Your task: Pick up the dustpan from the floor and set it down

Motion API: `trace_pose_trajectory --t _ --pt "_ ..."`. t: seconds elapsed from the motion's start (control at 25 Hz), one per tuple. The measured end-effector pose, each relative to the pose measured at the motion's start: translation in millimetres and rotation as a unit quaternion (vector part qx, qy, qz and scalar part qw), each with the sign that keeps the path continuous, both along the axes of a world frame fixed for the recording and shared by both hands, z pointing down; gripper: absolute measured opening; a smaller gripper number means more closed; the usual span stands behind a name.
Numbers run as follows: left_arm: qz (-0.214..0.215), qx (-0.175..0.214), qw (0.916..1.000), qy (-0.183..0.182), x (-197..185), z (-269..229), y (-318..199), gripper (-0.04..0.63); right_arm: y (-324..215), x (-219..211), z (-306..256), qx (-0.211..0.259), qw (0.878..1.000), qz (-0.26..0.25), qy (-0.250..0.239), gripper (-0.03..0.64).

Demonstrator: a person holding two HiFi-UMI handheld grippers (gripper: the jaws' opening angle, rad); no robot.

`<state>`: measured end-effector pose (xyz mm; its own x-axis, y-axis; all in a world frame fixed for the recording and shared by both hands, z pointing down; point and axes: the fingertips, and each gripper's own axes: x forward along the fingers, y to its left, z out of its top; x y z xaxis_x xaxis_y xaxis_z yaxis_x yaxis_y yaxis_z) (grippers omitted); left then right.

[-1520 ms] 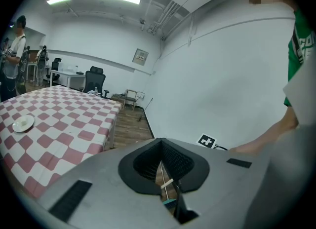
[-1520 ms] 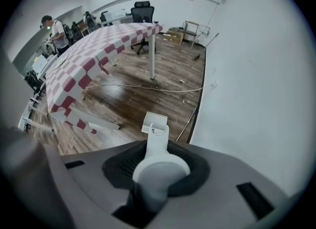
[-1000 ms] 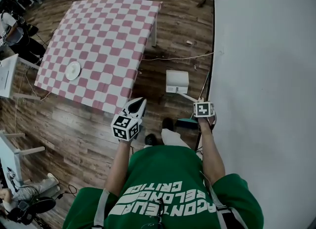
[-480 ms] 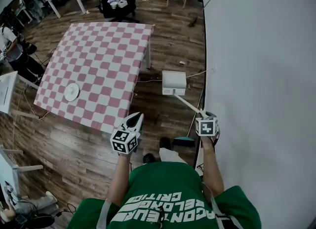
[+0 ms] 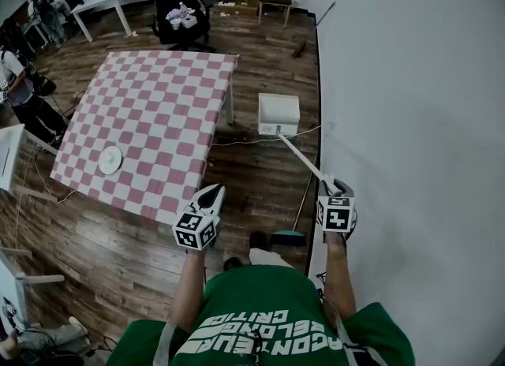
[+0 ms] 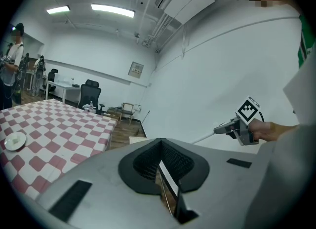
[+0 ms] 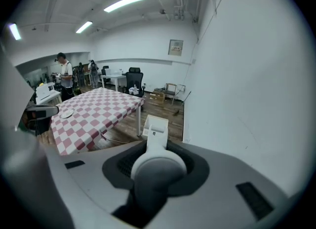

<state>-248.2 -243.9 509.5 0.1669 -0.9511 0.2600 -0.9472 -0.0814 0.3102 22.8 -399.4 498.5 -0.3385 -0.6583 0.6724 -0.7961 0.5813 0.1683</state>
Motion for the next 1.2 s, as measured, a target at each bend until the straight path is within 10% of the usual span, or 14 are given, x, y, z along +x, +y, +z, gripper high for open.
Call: trace_pose_trajectory --t 1.2 --pt "0.011 0.011 0.9999 0.002 11 -9 0 0.003 1 -3 -22 0.016 1.0 -0.002 -0.018 0.117"
